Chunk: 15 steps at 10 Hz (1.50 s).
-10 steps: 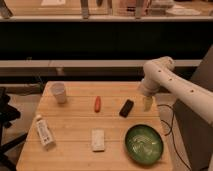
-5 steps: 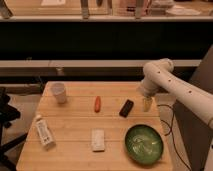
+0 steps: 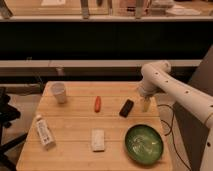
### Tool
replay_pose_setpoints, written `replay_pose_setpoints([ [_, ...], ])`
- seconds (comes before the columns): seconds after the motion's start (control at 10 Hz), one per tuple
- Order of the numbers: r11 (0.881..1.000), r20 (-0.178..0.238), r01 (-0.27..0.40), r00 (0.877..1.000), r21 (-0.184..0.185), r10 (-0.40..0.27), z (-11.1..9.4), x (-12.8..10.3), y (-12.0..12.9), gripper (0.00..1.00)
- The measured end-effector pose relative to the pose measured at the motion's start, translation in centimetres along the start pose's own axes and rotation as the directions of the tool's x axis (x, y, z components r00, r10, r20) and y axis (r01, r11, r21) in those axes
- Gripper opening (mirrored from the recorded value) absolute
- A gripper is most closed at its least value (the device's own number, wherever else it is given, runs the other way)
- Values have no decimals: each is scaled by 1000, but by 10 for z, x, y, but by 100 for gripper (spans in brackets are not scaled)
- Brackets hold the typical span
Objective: Push the eraser across the table
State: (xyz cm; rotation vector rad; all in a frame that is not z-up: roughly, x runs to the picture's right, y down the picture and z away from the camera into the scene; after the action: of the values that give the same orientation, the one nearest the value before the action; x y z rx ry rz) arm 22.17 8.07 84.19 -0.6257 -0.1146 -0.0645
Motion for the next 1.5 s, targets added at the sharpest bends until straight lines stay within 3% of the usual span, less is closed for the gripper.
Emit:
replay_pose_setpoints([
  [1.1,999,11,36,999,-14,-35,10,-5,-4,80],
  [1.4,999,14,42,999,-18,-42,12,-6,-5,66],
  [1.5,999,15,45,999,-18,-45,12,-6,-6,69],
])
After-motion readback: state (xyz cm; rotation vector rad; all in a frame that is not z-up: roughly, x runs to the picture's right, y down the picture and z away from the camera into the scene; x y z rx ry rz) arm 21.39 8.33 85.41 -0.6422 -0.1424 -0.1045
